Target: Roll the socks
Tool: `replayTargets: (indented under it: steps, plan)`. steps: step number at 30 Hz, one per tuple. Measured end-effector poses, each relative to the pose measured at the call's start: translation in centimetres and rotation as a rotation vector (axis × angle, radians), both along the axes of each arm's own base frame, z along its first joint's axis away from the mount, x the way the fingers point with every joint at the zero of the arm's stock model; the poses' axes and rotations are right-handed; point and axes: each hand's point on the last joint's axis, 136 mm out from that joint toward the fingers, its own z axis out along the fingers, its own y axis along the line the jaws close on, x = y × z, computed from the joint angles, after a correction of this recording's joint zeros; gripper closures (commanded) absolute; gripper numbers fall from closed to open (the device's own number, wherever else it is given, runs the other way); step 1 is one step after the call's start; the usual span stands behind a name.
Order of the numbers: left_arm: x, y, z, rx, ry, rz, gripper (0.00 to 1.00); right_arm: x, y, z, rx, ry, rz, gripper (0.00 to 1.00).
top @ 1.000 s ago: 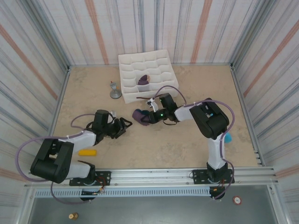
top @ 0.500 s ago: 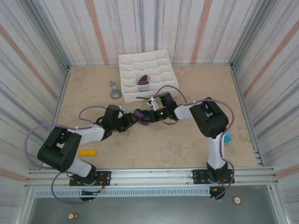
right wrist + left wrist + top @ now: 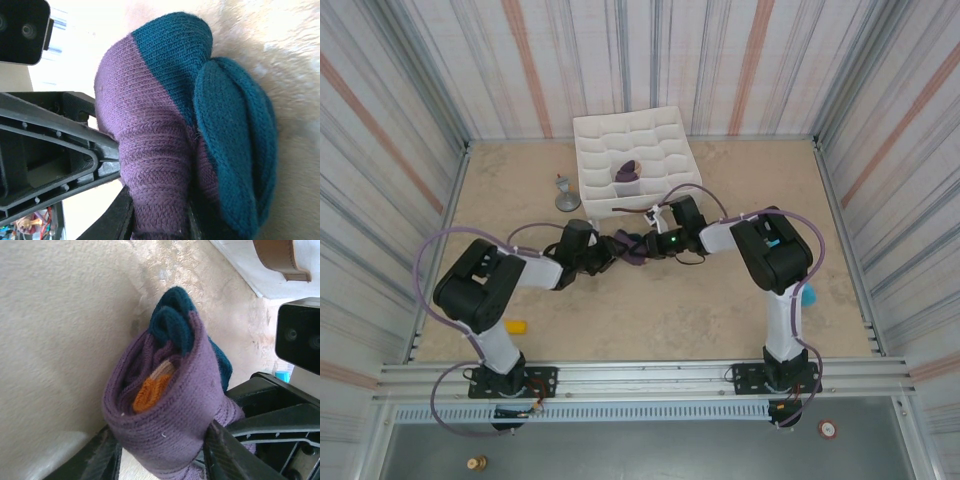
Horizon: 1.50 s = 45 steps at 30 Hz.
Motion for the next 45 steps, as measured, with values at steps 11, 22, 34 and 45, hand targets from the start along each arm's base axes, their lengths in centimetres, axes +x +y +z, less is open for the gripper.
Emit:
replayTargets:
  steps: [11, 22, 34, 45]
  plan:
    - [0.3, -0.9, 0.3, 0.000, 0.052, -0.017, 0.99, 0.0, -1.0, 0.1, -0.020, -0.025, -0.045, 0.64]
    - [-0.6, -0.6, 0.7, 0.138, 0.096, -0.114, 1.00, -2.6, -4.3, 1.4, -0.213, -0.112, -0.107, 0.37]
    - [-2.6, 0.5, 0.9, 0.250, 0.134, -0.233, 1.00, -6.9, -1.9, 7.2, -0.438, -0.587, 0.000, 0.26]
    - [-4.7, 0.7, 0.9, 0.221, 0.228, -0.263, 1.00, -11.3, 1.5, 4.9, -0.687, -1.034, 0.241, 0.27]
